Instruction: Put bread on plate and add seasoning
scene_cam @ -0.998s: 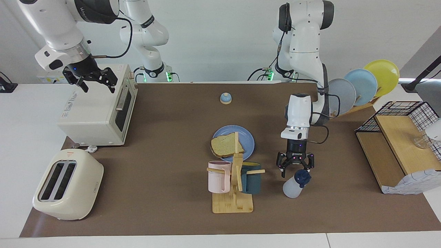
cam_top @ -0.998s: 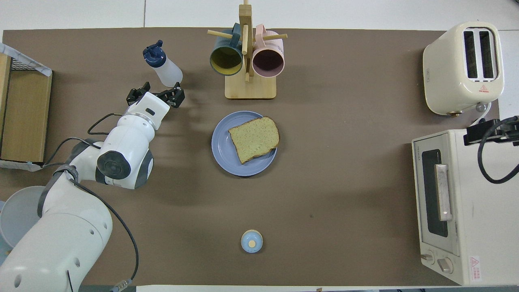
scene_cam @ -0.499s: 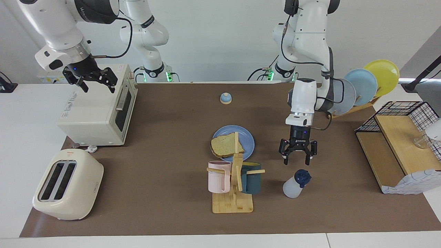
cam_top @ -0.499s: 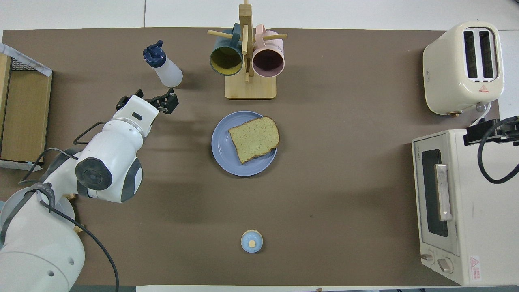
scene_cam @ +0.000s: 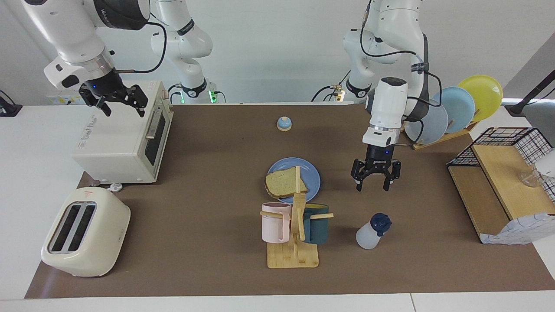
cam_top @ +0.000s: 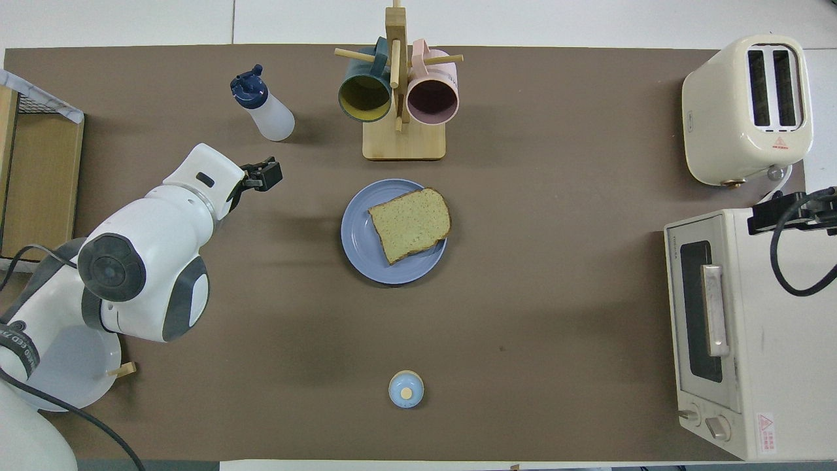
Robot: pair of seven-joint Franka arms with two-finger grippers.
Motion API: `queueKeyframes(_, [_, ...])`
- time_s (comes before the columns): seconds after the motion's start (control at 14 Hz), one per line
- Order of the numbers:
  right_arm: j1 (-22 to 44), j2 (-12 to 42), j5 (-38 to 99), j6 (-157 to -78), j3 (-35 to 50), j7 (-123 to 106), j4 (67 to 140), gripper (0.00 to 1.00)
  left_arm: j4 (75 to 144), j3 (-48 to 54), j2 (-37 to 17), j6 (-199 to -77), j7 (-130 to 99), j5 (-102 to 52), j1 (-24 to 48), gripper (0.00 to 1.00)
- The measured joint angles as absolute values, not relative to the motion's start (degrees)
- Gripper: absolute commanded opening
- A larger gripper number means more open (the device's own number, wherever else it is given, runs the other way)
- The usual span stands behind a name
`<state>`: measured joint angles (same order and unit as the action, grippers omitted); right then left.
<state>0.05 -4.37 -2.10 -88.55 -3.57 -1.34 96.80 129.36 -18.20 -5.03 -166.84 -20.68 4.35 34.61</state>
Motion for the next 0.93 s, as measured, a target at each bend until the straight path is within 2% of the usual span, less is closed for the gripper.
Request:
queueKeyframes(0.36, [0.05,-4.37,-2.10,-88.55,-3.57,-1.34,96.80,1.00,126.36,-17.77,-1.48,-152.50,-25.69,4.34,38.88,1.00])
queueKeyframes(0.93, [0.05,-4.37,-2.10,-88.55,-3.57,-1.34,96.80,1.00,107.68,-17.21,-0.34,-119.11,-26.06,4.33,40.62,1.00])
